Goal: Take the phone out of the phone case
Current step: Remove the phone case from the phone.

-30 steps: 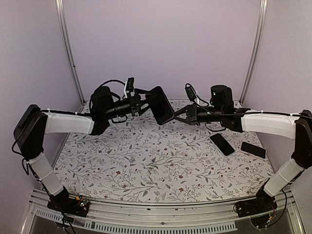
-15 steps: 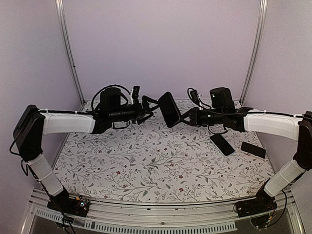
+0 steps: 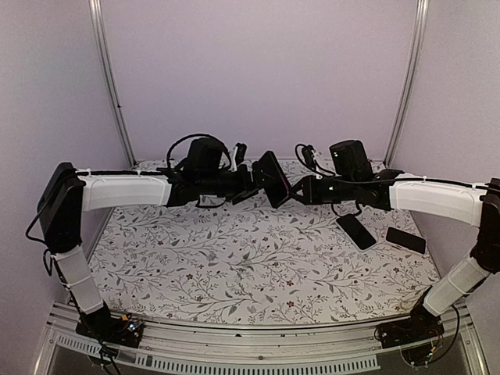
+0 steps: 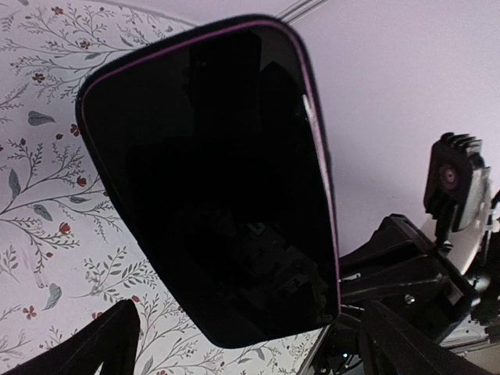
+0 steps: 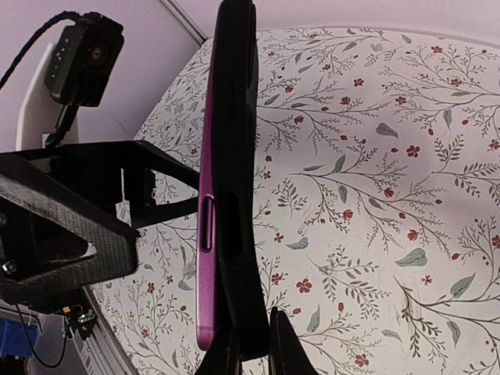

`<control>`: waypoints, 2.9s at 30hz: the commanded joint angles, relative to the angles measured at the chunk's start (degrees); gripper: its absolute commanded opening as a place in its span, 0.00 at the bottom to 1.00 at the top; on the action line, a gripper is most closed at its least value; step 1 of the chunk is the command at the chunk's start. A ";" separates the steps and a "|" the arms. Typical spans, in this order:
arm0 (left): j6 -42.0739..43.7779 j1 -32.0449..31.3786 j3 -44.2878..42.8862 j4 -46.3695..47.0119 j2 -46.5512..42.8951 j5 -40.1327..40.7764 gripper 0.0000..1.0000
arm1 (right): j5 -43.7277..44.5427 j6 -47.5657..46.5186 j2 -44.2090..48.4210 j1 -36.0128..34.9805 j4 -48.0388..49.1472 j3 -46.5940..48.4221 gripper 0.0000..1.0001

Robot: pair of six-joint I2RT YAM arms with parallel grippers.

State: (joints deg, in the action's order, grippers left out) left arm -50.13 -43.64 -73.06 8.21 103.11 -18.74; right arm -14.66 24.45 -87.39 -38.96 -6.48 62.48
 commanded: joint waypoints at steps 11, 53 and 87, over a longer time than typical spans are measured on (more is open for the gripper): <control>6.86 -3.59 -6.11 -12.72 1.66 8.72 0.99 | 3.26 -1.05 -2.73 -1.89 0.20 7.06 0.00; -1.45 2.53 4.84 -9.12 11.92 -0.58 0.95 | 22.66 -8.40 -17.75 -14.12 -1.61 14.19 0.00; -7.21 4.00 13.60 -2.76 10.56 -3.19 0.69 | 6.73 -4.08 -24.78 -16.63 2.62 11.92 0.00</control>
State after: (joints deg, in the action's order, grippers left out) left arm -55.83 -39.79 -59.83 7.97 111.50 -26.30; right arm 1.34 18.52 -110.34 -53.56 -12.60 73.65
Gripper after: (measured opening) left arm 0.717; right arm 0.105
